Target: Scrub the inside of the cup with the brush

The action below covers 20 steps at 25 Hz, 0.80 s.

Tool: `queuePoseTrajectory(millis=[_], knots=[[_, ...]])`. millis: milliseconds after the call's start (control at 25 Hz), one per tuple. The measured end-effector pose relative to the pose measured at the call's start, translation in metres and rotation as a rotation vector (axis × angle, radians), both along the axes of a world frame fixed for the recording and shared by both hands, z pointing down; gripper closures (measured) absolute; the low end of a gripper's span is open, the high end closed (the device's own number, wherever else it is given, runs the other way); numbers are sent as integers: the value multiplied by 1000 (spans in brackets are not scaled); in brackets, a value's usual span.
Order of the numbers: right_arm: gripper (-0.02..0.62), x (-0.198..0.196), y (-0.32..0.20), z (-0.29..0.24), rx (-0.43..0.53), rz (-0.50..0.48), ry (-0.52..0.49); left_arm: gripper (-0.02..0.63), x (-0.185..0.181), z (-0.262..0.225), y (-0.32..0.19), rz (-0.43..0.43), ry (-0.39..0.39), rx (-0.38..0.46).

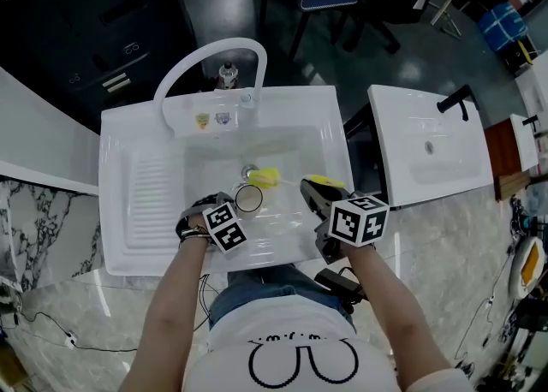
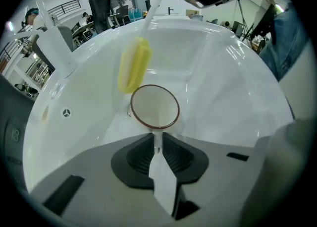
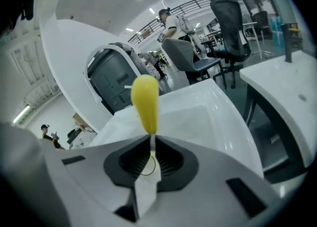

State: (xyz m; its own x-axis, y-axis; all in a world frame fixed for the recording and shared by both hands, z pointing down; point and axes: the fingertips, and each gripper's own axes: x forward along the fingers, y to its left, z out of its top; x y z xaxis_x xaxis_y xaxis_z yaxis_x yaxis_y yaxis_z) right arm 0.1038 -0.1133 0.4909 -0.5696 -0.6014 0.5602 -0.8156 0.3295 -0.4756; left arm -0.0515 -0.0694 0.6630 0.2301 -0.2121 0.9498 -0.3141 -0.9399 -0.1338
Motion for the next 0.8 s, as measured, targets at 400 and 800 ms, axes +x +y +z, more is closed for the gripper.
queuePoseTrajectory(millis=[400, 800], knots=[[557, -15, 20, 40, -185, -50, 47, 541, 1, 0, 2, 24, -17, 17], [557, -42, -1, 86, -246, -76, 141, 541, 8, 0, 7, 79, -40, 39]])
